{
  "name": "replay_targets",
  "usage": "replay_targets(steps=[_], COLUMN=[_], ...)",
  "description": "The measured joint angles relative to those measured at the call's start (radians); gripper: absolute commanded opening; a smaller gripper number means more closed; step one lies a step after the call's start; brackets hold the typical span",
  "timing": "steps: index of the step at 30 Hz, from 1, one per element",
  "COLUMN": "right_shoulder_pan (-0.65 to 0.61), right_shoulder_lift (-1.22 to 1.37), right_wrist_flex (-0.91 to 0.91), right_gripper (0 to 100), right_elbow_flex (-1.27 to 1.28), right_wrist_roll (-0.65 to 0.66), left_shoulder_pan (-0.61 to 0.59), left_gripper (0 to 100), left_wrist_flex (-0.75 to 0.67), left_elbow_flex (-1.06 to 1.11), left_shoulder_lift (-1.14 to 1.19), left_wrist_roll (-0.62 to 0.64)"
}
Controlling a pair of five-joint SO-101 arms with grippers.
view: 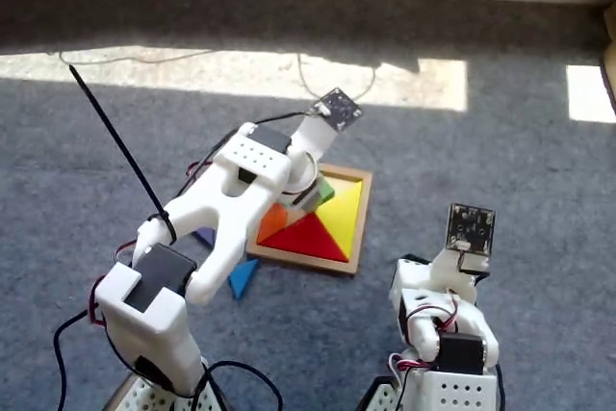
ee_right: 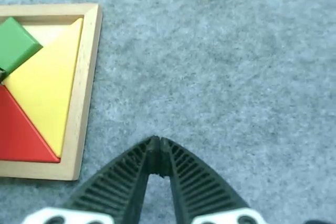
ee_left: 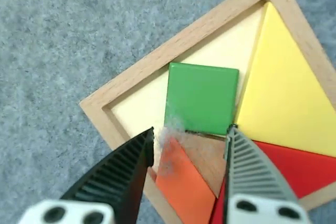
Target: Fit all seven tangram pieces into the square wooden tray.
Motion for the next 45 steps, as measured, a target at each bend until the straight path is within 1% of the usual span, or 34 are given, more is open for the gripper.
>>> replay_targets(steps=[4, 7, 12, 14, 17, 19, 21, 26, 29, 32, 36, 41, 45], right_shoulder_pan=[0.000, 0.000, 0.000, 0.000, 0.000, 0.000, 0.000, 0.000, 0.000, 0.000, 0.000, 0.000, 0.000], right_shoulder_lift=[0.000, 0.000, 0.000, 0.000, 0.000, 0.000, 0.000, 0.000, 0.000, 0.000, 0.000, 0.000, 0.000], right_wrist_flex=[0.000, 0.000, 0.000, 0.000, 0.000, 0.000, 0.000, 0.000, 0.000, 0.000, 0.000, 0.000, 0.000], right_gripper=[1.5, 1.5, 1.5, 1.5, 1.5, 1.5, 1.5, 1.5, 1.5, 1.5, 1.5, 1.5, 1.5], right_elbow_flex=[0.000, 0.000, 0.000, 0.000, 0.000, 0.000, 0.000, 0.000, 0.000, 0.000, 0.000, 0.000, 0.000], right_wrist_roll=[0.000, 0.000, 0.000, 0.000, 0.000, 0.000, 0.000, 0.000, 0.000, 0.000, 0.000, 0.000, 0.000], left_shoulder_pan=[-0.002, -0.002, -0.002, -0.002, -0.006, -0.006, -0.002, -0.002, -0.002, 0.000, -0.003, -0.072, -0.169], left_gripper=[22, 22, 22, 22, 22, 22, 22, 22, 22, 22, 22, 22, 27], left_wrist_flex=[0.000, -0.006, -0.130, -0.176, -0.196, -0.198, -0.157, -0.031, -0.002, 0.017, 0.063, 0.157, 0.203], left_elbow_flex=[0.000, 0.000, 0.008, 0.009, 0.006, 0.005, -0.006, 0.005, 0.034, 0.080, 0.123, 0.184, 0.262], left_shoulder_lift=[-0.020, -0.032, -0.031, 0.003, 0.057, 0.060, 0.058, 0.015, -0.017, -0.078, -0.241, -0.476, -0.601], left_wrist_roll=[0.011, 0.058, 0.121, 0.137, 0.140, 0.112, 0.084, 0.072, 0.072, 0.071, 0.071, 0.071, 0.054])
